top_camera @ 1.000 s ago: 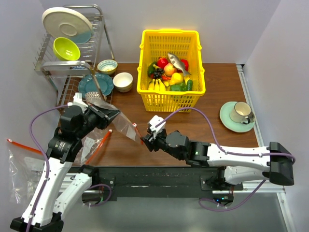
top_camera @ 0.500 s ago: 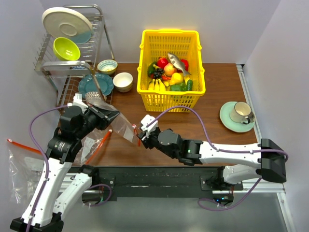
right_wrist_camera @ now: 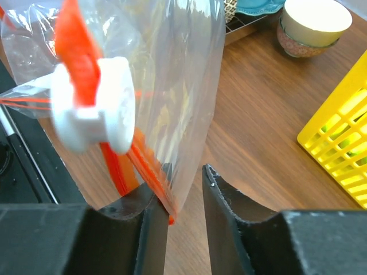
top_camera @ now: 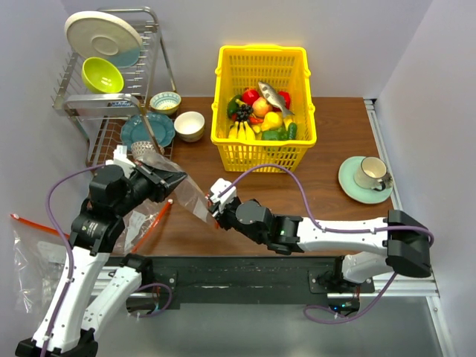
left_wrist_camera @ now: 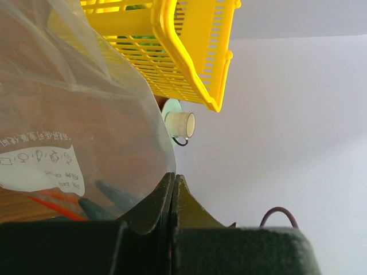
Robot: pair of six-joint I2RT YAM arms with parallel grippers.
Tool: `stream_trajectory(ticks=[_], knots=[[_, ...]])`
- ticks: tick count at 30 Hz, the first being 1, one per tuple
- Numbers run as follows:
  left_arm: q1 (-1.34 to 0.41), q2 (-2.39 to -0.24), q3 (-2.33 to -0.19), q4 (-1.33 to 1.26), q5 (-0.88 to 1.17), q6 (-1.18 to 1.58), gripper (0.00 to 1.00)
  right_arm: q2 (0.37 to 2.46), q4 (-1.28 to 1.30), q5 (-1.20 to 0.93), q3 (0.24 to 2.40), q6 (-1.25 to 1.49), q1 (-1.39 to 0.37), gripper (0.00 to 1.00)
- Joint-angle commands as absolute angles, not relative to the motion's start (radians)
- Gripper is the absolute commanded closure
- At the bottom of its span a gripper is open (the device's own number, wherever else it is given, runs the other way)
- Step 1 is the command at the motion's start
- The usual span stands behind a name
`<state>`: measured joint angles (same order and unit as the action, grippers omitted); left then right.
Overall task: Place the food in the zip-top bag and seal the zipper
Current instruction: Pick up the zipper food storage bag at the center of the board, then open the zipper of the food storage bag.
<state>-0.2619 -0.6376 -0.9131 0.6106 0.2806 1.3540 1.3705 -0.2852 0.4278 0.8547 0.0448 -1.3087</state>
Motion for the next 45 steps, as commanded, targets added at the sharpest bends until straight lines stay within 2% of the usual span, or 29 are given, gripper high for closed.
stream_trajectory(ticks=[1, 3, 4, 6, 11, 12, 13, 15, 16, 18, 19, 20, 23, 26, 35, 45], knots=[[-0.258, -0.632, -0.973, 0.569, 0.330, 1.390, 1.00, 1.351, -0.396, 0.437, 0.864, 0.071, -1.310, 0.76], [-0.258, -0.627, -0.971, 0.557, 0.339, 1.410, 1.00, 1.342, -0.402, 0.439, 0.850, 0.086, -1.309, 0.80], [-0.258, -0.627, -0.971, 0.552, 0.341, 1.414, 1.00, 1.339, -0.402, 0.439, 0.845, 0.090, -1.310, 0.91], [-0.258, -0.627, -0.965, 0.545, 0.342, 1.419, 1.00, 1.324, -0.393, 0.436, 0.838, 0.107, -1.308, 1.00], [-0.258, -0.644, -0.918, 0.546, 0.287, 1.347, 0.98, 1.261, -0.273, 0.431, 0.859, 0.201, -1.309, 1.00], [-0.258, -0.649, -0.904, 0.507, 0.288, 1.327, 0.91, 1.238, -0.194, 0.433, 0.876, 0.225, -1.310, 1.00], [-0.258, -0.655, -0.885, 0.476, 0.298, 1.271, 0.75, 1.232, -0.148, 0.433, 0.891, 0.251, -1.309, 1.00], [-0.258, -0.696, -0.833, 0.370, 0.363, 1.212, 0.52, 1.218, -0.003, 0.419, 0.940, 0.331, -1.308, 1.00], [-0.258, -0.719, -0.821, 0.336, 0.405, 1.136, 0.29, 1.215, 0.061, 0.413, 0.959, 0.359, -1.308, 1.00], [-0.267, -0.817, -0.830, 0.318, 0.506, 1.051, 0.14, 1.215, 0.202, 0.403, 1.005, 0.448, -1.308, 1.00], [-0.278, -0.884, -0.865, 0.333, 0.523, 0.961, 0.04, 1.219, 0.254, 0.414, 1.023, 0.484, -1.308, 1.00], [-0.311, -0.911, -0.888, 0.351, 0.520, 0.912, 0.01, 1.221, 0.396, 0.438, 1.075, 0.590, -1.308, 1.00], [-0.449, -0.965, -0.974, 0.419, 0.386, 0.767, 0.00, 1.235, 0.587, 0.505, 1.149, 0.789, -1.308, 1.00], [-0.509, -0.969, -1.006, 0.430, 0.330, 0.692, 0.00, 1.227, 0.617, 0.491, 1.172, 0.870, -1.308, 1.00], [-0.514, -0.832, -1.009, 0.498, 0.307, 0.490, 0.00, 1.325, 0.657, 0.378, 1.252, 0.968, -1.214, 1.00], [-0.514, -0.672, -0.980, 0.561, 0.276, 0.364, 0.03, 1.405, 0.561, 0.239, 1.338, 1.005, -1.147, 1.00]])
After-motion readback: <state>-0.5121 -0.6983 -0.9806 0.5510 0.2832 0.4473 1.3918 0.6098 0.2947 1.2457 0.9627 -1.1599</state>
